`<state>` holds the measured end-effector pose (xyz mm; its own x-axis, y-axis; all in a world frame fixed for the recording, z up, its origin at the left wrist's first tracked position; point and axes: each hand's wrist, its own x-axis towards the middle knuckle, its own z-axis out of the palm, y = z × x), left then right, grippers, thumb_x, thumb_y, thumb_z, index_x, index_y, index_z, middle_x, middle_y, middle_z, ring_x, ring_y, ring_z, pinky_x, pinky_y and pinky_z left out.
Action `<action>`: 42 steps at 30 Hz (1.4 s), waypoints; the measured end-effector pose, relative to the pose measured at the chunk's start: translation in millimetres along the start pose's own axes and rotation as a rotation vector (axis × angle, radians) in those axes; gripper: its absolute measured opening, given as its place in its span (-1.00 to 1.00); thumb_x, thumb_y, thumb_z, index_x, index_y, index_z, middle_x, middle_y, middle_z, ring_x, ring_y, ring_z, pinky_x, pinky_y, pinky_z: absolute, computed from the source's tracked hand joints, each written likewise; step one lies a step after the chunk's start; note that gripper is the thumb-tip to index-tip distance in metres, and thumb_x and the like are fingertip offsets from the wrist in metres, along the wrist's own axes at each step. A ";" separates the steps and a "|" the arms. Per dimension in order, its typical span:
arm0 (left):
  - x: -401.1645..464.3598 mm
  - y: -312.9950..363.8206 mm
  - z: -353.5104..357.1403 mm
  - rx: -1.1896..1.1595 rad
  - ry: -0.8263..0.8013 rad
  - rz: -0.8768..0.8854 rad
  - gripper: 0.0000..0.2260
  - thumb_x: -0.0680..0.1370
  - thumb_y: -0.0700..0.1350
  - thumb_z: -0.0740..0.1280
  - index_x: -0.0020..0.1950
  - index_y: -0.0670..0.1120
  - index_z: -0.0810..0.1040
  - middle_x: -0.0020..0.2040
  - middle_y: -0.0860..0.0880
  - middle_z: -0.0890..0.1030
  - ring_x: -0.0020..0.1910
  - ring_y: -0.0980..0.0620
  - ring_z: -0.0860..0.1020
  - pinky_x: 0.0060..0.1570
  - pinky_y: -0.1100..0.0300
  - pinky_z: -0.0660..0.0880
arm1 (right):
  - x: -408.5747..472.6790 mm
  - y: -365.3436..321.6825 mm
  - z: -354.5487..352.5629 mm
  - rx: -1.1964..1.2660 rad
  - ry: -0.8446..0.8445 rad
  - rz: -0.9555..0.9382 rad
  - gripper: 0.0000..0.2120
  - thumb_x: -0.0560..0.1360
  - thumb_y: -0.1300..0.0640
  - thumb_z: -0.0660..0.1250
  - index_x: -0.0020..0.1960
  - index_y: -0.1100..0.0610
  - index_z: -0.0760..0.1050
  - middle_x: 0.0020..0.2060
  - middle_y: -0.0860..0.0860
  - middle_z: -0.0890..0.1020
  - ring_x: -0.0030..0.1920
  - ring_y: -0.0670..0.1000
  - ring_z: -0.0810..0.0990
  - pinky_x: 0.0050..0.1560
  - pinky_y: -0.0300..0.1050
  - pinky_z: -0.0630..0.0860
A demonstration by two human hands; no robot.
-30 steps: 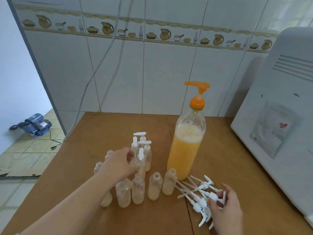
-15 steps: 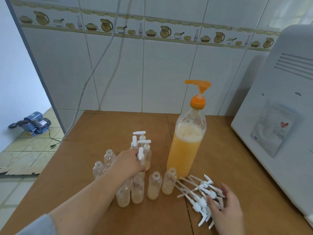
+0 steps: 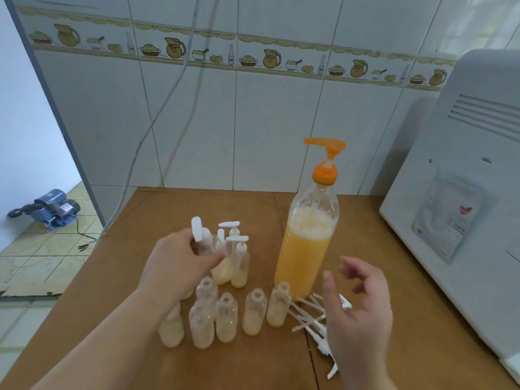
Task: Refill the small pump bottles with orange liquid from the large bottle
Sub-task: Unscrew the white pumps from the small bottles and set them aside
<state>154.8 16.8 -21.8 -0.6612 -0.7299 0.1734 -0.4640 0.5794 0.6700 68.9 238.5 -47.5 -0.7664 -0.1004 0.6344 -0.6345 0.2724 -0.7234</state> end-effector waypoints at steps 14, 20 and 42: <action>-45.0 20.4 5.0 -0.422 0.068 0.375 -0.84 0.37 -0.05 0.47 -0.10 0.10 0.58 -0.16 0.12 0.56 -0.19 0.08 0.55 -0.22 0.38 0.46 | 44.9 -96.1 49.2 0.130 -0.715 0.133 -0.87 0.41 0.01 0.44 -0.07 -0.02 0.58 -0.18 -0.09 0.52 -0.29 -0.21 0.41 -0.28 -0.36 0.39; -52.2 17.1 9.0 -0.485 -0.194 0.322 -0.78 0.45 0.27 0.26 -0.08 0.17 0.50 -0.24 0.20 0.56 -0.26 0.22 0.51 -0.22 0.34 0.43 | 54.1 -96.9 34.1 0.415 -0.703 0.363 -0.80 0.44 0.20 0.41 0.03 -0.02 0.60 -0.14 -0.04 0.67 -0.14 -0.15 0.64 -0.19 -0.36 0.55; -18.1 16.9 4.9 -0.208 -0.129 0.458 -0.66 0.35 0.31 0.29 0.01 0.16 0.51 -0.13 0.18 0.55 -0.07 0.18 0.51 -0.06 0.29 0.43 | 79.9 -80.3 -9.6 0.476 -0.364 0.413 -0.82 0.35 0.19 0.47 -0.07 0.02 0.61 -0.20 -0.08 0.68 -0.21 -0.17 0.63 -0.27 -0.35 0.55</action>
<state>156.0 41.6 -17.2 -0.8422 -0.3600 0.4013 0.0089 0.7350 0.6780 59.7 217.8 63.9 -0.8851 -0.4141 0.2126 -0.1972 -0.0802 -0.9771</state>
